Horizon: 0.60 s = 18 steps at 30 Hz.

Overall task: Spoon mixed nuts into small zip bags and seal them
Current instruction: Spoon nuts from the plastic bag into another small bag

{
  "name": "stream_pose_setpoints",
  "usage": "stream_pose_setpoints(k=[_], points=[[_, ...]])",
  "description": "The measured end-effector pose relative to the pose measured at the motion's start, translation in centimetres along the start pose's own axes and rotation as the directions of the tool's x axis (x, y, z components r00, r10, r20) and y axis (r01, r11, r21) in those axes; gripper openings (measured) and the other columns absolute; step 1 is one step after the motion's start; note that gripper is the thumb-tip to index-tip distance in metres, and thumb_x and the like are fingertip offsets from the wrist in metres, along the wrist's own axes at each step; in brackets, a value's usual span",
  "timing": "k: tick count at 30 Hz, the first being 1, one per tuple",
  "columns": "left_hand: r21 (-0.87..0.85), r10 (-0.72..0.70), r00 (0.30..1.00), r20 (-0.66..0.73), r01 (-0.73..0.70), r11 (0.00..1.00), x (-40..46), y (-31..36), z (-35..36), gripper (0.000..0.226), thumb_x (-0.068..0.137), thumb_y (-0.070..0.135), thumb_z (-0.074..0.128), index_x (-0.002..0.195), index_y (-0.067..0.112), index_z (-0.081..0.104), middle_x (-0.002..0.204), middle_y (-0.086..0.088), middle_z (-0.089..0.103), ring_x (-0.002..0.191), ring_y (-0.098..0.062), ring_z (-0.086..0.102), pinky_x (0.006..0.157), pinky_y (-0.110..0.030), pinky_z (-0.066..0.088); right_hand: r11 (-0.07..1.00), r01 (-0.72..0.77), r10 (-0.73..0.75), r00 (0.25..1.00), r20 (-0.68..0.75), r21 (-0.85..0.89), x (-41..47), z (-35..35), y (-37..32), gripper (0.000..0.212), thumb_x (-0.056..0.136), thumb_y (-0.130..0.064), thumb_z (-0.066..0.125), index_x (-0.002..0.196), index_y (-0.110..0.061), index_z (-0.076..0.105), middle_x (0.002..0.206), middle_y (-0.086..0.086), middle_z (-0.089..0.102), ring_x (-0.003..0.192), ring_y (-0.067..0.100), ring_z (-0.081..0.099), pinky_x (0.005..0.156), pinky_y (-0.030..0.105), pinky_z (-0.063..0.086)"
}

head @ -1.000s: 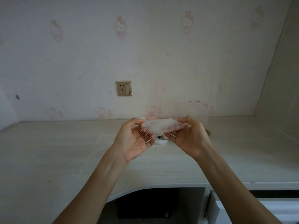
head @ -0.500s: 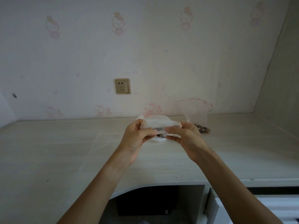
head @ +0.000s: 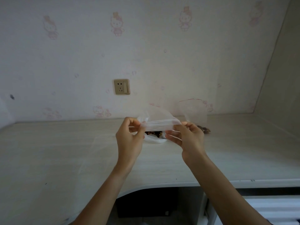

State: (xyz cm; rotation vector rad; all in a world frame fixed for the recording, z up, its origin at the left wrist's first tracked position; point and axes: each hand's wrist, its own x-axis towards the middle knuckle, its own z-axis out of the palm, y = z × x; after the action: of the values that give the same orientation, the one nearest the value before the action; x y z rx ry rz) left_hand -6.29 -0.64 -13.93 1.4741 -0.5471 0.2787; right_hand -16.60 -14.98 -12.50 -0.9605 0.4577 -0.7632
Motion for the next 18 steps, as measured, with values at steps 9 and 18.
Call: stream_pose_setpoints(k=[9,18], points=[[-0.582,-0.503,0.798,0.333,0.593,0.556,0.2,1.4,-0.5,0.011,0.089,-0.002,0.072,0.095,0.006,0.069,0.105,-0.020,0.078,0.094,-0.025,0.078,0.074,-0.031,0.064,0.918,-0.295,0.204,0.924,0.323,0.265,0.5,-0.5,-0.3,0.013,0.085,0.000,0.071,0.095,-0.002,0.079,0.098,0.015,0.078,0.080,0.019,0.078,0.073,0.029,0.064],[-0.405,-0.428,0.772,0.470,0.620,0.672,0.1,1.2,-0.8,0.038,0.100,0.013,0.061,0.068,0.029,0.071,0.075,0.000,0.067,0.071,-0.013,0.067,0.067,-0.032,0.055,0.907,-0.418,0.397,0.808,0.435,-0.051,1.2,-1.6,-1.3,0.009,0.080,-0.016,0.071,0.083,-0.012,0.064,0.070,0.003,0.063,0.066,0.014,0.066,0.068,0.030,0.057]])
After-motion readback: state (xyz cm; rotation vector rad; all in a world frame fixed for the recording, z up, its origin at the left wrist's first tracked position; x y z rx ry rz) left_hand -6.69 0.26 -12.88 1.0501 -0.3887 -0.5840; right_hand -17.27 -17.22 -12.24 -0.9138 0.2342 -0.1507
